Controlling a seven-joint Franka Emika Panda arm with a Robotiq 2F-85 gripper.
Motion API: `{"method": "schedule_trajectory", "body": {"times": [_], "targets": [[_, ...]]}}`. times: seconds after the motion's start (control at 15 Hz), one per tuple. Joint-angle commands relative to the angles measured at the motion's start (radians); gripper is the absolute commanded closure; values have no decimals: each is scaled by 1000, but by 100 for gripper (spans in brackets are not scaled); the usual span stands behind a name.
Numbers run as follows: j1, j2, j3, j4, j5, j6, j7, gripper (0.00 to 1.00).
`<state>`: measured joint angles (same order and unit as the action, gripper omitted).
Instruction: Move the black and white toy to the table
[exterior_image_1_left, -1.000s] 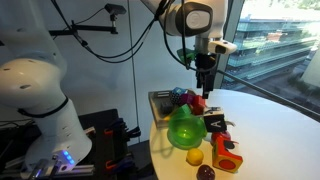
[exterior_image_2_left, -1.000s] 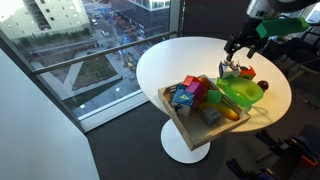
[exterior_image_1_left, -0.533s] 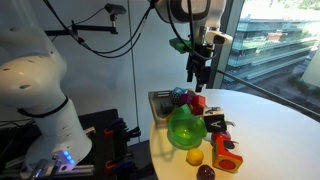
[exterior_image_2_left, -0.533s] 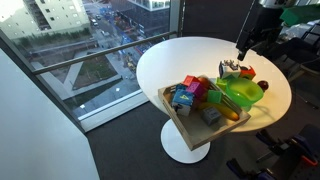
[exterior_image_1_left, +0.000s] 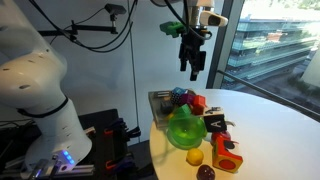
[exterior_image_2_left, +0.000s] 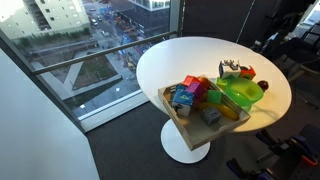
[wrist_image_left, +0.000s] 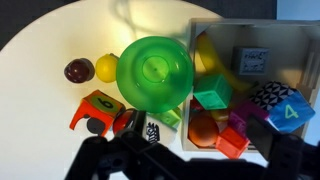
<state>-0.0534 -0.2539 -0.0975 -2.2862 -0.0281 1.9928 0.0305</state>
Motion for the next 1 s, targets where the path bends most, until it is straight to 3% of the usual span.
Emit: {"method": "schedule_trajectory", "body": {"times": [0.0,0.4,0.93], "targets": [[-12,-107,-2,-43,14,-25,-39,0],[-5,-176,-6,-65,23,-74,-77,0],[-9,-154,7,-59,7,-63,-50,0]]}}
